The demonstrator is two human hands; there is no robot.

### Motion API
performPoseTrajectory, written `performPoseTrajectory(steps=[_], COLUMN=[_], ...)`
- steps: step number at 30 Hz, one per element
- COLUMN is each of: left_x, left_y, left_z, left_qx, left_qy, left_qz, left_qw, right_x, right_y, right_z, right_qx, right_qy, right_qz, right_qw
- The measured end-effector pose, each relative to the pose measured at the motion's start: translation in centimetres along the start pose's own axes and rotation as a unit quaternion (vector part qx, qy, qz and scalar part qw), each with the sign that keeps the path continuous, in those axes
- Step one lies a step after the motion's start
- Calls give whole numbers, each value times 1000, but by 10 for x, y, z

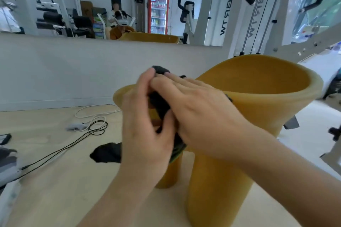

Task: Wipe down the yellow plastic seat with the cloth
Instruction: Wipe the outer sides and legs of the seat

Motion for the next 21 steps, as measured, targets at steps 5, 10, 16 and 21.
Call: performPoseTrajectory(steps=[5, 10, 16, 21], left_x=[-7, -30, 48, 120], left_y=[-19, -46, 37, 76], left_z=[-14, -25, 2, 29], left_qx=[68, 66, 228, 325], left_qy=[-18, 55, -78, -163], left_qz=[-94, -149, -167, -232], left_qw=[993, 985, 956, 902], right_x=[-19, -20, 9, 29], right_y=[30, 48, 29, 69], right_z=[21, 47, 122, 173], right_qx=[65, 116, 225, 369], right_qy=[-69, 155, 337, 416], right_qz=[-98, 15, -186, -164], right_qw=[991, 981, 895, 815])
Point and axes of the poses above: each hand's wrist, its own z-axis away from the middle knuckle, its own x-axis out of the palm, y = z × x, the point moved 7 cm from there along -z, towards the middle knuckle, and after that the axes turned 2 degrees about x, right-handed, at the moved point
